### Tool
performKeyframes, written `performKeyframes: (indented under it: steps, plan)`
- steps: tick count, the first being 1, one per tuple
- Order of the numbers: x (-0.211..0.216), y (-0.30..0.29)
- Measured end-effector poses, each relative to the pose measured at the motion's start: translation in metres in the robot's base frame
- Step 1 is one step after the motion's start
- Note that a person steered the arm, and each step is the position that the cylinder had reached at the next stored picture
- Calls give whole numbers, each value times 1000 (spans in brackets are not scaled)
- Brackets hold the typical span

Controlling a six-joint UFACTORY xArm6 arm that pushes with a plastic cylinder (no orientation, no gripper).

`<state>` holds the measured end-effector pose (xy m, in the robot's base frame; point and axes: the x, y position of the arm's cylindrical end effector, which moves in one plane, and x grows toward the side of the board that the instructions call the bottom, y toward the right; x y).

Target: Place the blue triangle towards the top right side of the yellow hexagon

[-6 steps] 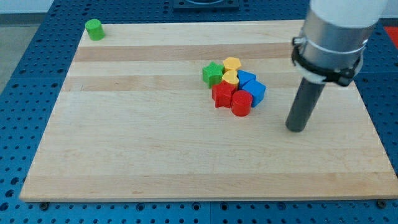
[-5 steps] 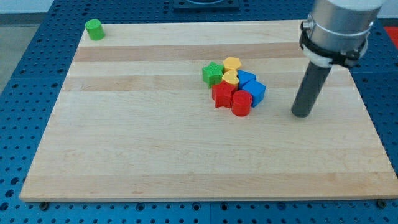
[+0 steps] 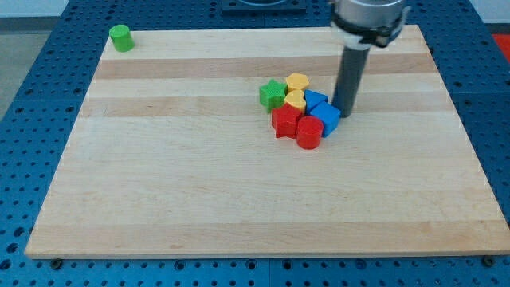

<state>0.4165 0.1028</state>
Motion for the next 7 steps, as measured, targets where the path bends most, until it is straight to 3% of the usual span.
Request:
performKeyframes:
  steps: [2, 3, 5, 6, 7]
  plan:
    - [11, -51]
    - [-9, -37]
    - [-29, 52]
    - [-69, 30]
    - [-81, -11]
